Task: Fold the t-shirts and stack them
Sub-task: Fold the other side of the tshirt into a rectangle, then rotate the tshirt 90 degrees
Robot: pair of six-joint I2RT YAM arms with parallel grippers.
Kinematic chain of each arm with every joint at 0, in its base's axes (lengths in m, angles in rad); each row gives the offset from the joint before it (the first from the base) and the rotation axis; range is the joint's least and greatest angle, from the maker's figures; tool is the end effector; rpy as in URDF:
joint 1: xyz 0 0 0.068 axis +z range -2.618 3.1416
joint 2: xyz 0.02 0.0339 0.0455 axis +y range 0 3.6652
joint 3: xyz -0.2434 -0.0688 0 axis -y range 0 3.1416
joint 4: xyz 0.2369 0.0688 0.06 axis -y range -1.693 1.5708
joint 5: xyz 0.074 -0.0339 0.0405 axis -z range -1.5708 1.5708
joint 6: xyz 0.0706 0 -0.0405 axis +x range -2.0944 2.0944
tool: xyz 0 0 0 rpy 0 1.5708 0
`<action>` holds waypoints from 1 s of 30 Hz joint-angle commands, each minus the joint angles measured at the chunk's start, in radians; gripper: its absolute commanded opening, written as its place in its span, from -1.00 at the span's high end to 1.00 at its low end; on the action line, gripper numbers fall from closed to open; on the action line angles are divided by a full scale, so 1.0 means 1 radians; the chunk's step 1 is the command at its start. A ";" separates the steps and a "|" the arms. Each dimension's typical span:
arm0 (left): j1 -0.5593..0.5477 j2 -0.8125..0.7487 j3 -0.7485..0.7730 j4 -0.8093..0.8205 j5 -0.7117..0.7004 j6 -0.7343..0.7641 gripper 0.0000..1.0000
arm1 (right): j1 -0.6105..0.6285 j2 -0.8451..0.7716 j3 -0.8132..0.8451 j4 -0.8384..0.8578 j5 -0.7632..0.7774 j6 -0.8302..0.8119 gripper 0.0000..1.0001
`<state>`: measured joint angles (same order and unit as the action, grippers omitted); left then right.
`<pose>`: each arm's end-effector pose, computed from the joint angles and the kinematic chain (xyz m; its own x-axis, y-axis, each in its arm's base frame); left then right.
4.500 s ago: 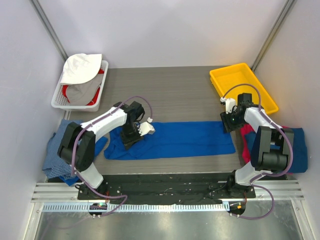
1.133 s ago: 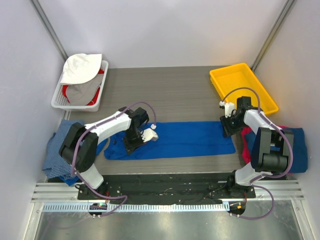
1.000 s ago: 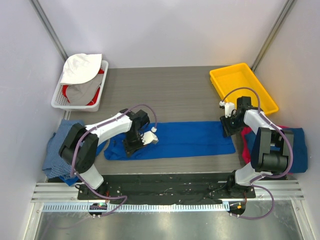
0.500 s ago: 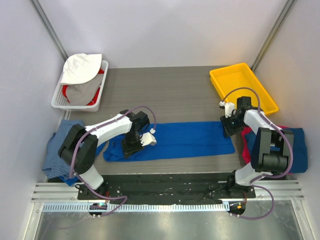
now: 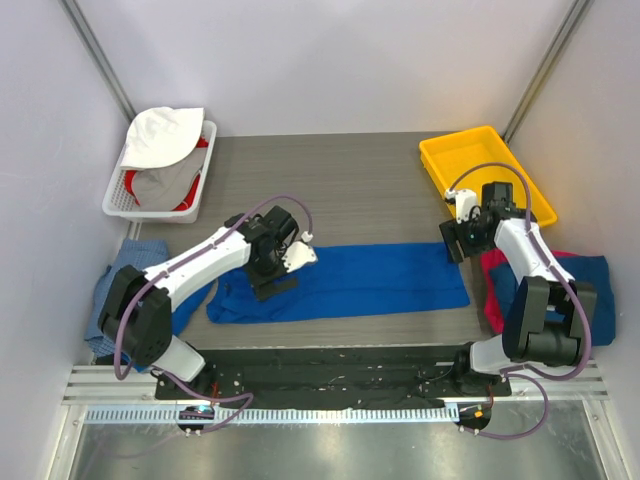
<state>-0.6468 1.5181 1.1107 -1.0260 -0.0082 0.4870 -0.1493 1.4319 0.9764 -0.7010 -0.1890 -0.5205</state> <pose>0.2144 -0.1612 0.1746 -0.4170 0.9013 -0.1172 0.9017 0.4265 0.0713 0.2820 -0.0290 0.1730 -0.8208 -0.3705 -0.4348 -0.3883 0.9201 -0.0510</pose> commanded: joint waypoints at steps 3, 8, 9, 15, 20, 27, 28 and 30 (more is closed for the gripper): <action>0.030 0.039 0.021 0.181 -0.105 -0.019 -0.70 | 0.022 0.001 0.065 -0.012 -0.033 0.010 -0.49; 0.087 0.112 0.055 0.253 -0.099 -0.031 -0.75 | 0.065 0.018 0.079 0.000 -0.024 0.014 -0.54; 0.091 0.141 0.066 0.247 -0.089 -0.033 -0.75 | 0.076 0.021 0.079 0.000 -0.018 0.013 -0.55; 0.113 0.200 0.061 0.231 -0.044 -0.019 -0.79 | 0.148 0.056 0.085 0.011 0.020 0.008 -0.54; 0.125 0.200 0.015 0.225 -0.035 -0.016 -0.85 | 0.192 0.081 0.085 0.034 0.046 0.010 -0.56; 0.148 0.218 0.009 0.225 -0.013 -0.018 -0.96 | 0.214 0.128 0.065 0.073 0.066 0.013 -0.56; 0.154 0.227 0.014 0.230 -0.009 -0.015 -0.97 | 0.214 0.134 0.059 0.080 0.074 0.013 -0.56; 0.165 0.251 0.041 0.231 0.002 -0.013 -0.99 | 0.214 0.136 0.056 0.087 0.079 0.013 -0.56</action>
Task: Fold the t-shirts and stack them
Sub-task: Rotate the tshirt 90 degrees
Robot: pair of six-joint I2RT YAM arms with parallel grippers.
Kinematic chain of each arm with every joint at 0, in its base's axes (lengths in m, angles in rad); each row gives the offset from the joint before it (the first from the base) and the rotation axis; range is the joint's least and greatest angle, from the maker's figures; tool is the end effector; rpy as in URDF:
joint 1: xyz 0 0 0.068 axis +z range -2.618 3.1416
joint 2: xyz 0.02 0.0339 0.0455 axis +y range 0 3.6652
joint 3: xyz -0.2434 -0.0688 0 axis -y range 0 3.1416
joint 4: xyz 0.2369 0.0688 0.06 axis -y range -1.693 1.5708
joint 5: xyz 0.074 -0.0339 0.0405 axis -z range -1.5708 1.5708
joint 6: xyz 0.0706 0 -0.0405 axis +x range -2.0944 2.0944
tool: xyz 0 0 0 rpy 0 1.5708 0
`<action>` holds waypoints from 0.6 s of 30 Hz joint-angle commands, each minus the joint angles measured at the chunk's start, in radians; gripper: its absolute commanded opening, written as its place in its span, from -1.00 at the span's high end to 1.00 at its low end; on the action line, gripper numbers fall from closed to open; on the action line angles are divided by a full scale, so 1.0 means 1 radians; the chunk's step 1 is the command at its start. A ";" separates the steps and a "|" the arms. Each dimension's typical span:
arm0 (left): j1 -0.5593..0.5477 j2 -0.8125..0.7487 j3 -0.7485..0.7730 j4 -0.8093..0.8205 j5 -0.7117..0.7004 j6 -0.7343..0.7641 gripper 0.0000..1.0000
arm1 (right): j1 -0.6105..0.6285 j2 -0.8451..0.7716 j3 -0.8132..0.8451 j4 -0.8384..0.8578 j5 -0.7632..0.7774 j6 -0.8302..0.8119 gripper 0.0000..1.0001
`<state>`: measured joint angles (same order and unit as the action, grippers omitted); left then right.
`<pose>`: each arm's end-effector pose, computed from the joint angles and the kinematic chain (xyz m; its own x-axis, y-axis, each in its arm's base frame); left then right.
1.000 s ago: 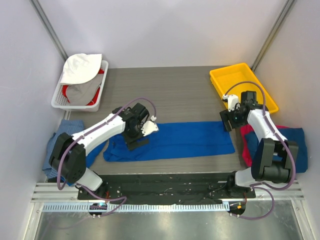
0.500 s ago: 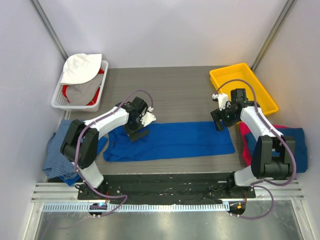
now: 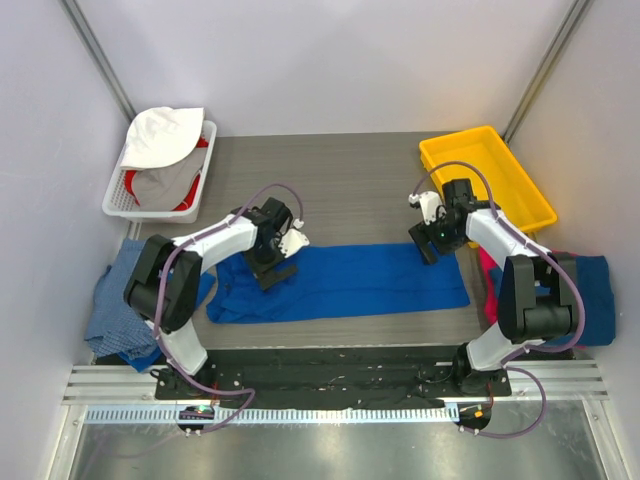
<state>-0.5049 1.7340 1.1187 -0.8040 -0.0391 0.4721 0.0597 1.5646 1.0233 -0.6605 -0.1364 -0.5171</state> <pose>0.2722 -0.1473 0.1230 -0.5531 0.8249 -0.1168 0.8193 0.5640 0.1030 0.3032 0.0277 0.1520 -0.7559 -0.5358 -0.3762 -0.5542 0.8296 -0.0681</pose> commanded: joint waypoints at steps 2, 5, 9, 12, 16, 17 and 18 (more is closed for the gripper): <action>0.037 0.050 0.062 0.006 0.042 0.000 -0.99 | 0.005 -0.006 0.006 0.048 0.027 0.011 -0.56; 0.049 0.087 0.122 -0.011 0.082 0.002 -0.99 | 0.006 -0.012 0.003 0.047 0.035 0.009 -0.56; 0.060 0.139 0.190 -0.030 0.103 0.011 -0.99 | 0.005 -0.023 -0.009 0.050 0.044 0.006 -0.56; 0.065 0.163 0.236 -0.038 0.114 0.013 -0.99 | 0.005 -0.031 -0.019 0.055 0.049 0.006 -0.56; 0.072 0.209 0.285 -0.037 0.110 0.019 -0.99 | 0.006 -0.032 -0.026 0.059 0.050 0.006 -0.56; 0.074 0.219 0.308 -0.034 0.107 0.020 -0.99 | 0.006 -0.032 -0.028 0.059 0.050 0.006 -0.55; 0.077 0.226 0.320 -0.031 0.105 0.023 -0.99 | 0.005 -0.031 -0.029 0.065 0.050 0.009 -0.55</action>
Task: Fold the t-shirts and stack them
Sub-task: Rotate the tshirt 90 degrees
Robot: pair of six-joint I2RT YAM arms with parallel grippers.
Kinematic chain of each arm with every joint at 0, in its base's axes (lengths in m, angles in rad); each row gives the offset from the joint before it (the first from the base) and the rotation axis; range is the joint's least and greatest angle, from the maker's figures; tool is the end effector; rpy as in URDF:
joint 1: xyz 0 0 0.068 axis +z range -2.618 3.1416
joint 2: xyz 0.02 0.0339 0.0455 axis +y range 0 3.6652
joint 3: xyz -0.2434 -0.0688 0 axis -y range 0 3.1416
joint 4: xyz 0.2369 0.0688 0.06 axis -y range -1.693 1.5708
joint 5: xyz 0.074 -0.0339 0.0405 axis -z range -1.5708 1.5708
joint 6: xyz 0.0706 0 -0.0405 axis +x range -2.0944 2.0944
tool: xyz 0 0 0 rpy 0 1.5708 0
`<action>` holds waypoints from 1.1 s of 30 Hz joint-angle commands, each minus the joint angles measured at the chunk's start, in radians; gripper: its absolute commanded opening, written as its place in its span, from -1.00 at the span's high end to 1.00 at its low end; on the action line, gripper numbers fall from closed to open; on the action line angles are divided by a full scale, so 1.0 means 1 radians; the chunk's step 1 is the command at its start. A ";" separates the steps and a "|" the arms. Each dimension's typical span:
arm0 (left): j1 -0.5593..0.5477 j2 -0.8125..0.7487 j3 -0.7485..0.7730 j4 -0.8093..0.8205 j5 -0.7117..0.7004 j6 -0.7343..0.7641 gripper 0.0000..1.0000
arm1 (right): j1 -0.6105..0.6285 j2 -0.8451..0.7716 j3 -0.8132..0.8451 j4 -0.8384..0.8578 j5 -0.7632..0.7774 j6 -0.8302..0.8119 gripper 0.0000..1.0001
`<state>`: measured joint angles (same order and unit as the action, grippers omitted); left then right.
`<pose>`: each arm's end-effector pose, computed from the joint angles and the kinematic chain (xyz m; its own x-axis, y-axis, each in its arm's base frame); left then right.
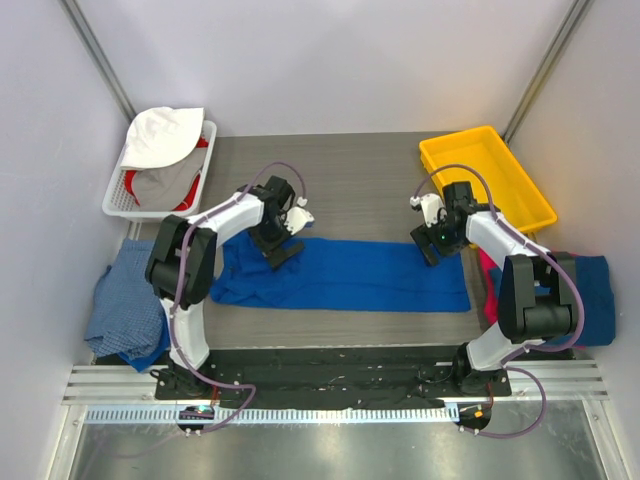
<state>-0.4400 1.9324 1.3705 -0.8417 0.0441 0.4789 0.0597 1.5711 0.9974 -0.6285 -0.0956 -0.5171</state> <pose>0.3267 -0.1573 0.1232 -0.5926 0.7878 -0.1677 0.7946 0.6059 0.0381 0.3027 0.0248 0.1441 -0.7631 -0.5386 -0.3572 -0.5418 0.8344 -0.1007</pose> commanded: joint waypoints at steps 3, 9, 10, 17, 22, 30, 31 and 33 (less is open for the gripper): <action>0.023 0.082 0.145 0.012 -0.006 0.023 -0.99 | 0.005 -0.037 -0.005 0.036 0.011 0.017 -0.55; 0.058 0.236 0.355 0.015 -0.062 0.010 -0.99 | 0.005 -0.052 -0.011 0.038 0.020 0.023 -0.55; 0.063 0.259 0.415 0.013 -0.072 0.009 -0.99 | 0.005 -0.062 -0.013 0.036 0.030 0.020 -0.55; 0.070 0.352 0.602 0.006 -0.142 0.012 -1.00 | 0.005 -0.080 -0.023 0.036 0.043 0.015 -0.55; 0.072 0.249 0.624 0.010 -0.136 -0.010 -0.99 | 0.005 -0.085 -0.010 0.042 0.027 0.029 -0.54; 0.072 0.136 0.599 -0.026 -0.165 -0.045 -0.99 | 0.025 -0.052 0.024 0.064 0.014 0.057 -0.55; 0.072 0.125 0.587 -0.027 -0.168 -0.051 -0.99 | 0.031 -0.054 0.026 0.069 0.017 0.057 -0.55; 0.070 0.094 0.529 0.001 -0.179 -0.062 -1.00 | 0.032 -0.057 0.024 0.088 0.017 0.065 -0.56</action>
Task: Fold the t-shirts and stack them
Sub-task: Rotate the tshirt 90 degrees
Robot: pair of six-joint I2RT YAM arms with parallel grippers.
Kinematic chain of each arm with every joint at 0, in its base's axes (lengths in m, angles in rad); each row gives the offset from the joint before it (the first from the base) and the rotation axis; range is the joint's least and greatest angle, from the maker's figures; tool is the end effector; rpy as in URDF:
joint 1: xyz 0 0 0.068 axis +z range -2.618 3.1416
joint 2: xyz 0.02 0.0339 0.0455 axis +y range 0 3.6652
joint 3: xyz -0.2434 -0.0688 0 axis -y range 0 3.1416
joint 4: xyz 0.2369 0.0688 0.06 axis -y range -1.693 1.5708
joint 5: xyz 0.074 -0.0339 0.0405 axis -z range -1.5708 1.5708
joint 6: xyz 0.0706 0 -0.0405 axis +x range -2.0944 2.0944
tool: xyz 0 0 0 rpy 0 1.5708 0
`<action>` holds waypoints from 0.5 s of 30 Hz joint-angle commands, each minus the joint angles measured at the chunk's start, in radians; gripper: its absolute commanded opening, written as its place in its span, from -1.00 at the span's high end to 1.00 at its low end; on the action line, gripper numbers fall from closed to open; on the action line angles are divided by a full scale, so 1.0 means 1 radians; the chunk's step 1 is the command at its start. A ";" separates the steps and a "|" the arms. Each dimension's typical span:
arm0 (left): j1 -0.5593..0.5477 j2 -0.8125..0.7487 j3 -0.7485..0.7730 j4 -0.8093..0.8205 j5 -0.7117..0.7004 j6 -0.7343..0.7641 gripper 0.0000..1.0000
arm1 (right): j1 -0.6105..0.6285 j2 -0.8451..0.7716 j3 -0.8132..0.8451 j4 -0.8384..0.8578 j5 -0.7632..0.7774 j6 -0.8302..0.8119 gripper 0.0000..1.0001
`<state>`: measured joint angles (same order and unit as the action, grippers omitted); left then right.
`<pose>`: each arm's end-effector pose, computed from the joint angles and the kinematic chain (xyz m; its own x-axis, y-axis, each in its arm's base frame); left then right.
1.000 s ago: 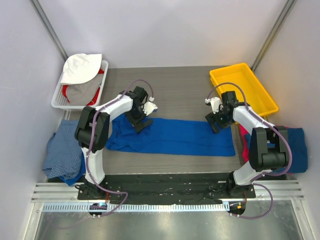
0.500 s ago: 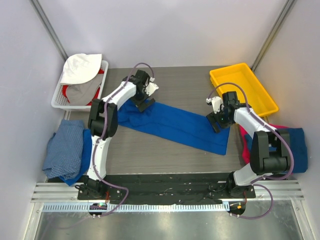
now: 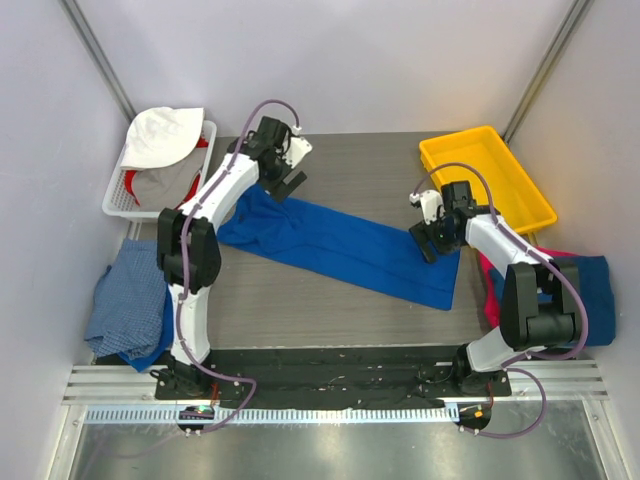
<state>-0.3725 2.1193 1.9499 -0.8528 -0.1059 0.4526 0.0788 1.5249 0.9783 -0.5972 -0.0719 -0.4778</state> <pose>0.4365 -0.1626 0.2174 -0.5789 0.6931 -0.4295 0.6268 0.7152 0.3092 0.3009 0.0288 0.1533 -0.7560 -0.5198 -0.3978 -0.5133 0.8479 -0.1324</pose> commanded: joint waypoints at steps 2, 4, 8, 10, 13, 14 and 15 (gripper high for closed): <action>0.004 -0.111 -0.091 0.064 -0.047 -0.028 -0.99 | 0.016 -0.003 0.049 0.057 -0.008 0.025 -0.56; 0.004 -0.102 -0.103 0.084 -0.061 -0.020 -0.99 | 0.018 0.001 0.056 0.057 -0.006 0.027 -0.56; 0.004 -0.042 -0.095 0.138 -0.106 -0.003 -0.99 | 0.019 -0.009 0.049 0.057 -0.008 0.025 -0.55; 0.006 -0.012 -0.091 0.161 -0.104 0.003 -0.99 | 0.019 -0.017 0.037 0.056 -0.003 0.021 -0.55; 0.007 0.036 -0.045 0.167 -0.087 -0.005 -0.99 | 0.018 -0.028 0.017 0.056 0.007 0.008 -0.55; 0.009 0.053 -0.019 0.164 -0.081 -0.005 -0.99 | 0.019 -0.029 0.008 0.057 0.007 0.008 -0.54; 0.009 0.063 -0.006 0.169 -0.077 -0.006 -0.99 | 0.019 -0.031 0.004 0.059 0.009 0.008 -0.55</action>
<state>-0.3717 2.1426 1.8675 -0.7372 -0.1848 0.4492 0.0925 1.5249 0.9928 -0.5663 -0.0708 -0.4660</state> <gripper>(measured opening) 0.995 0.775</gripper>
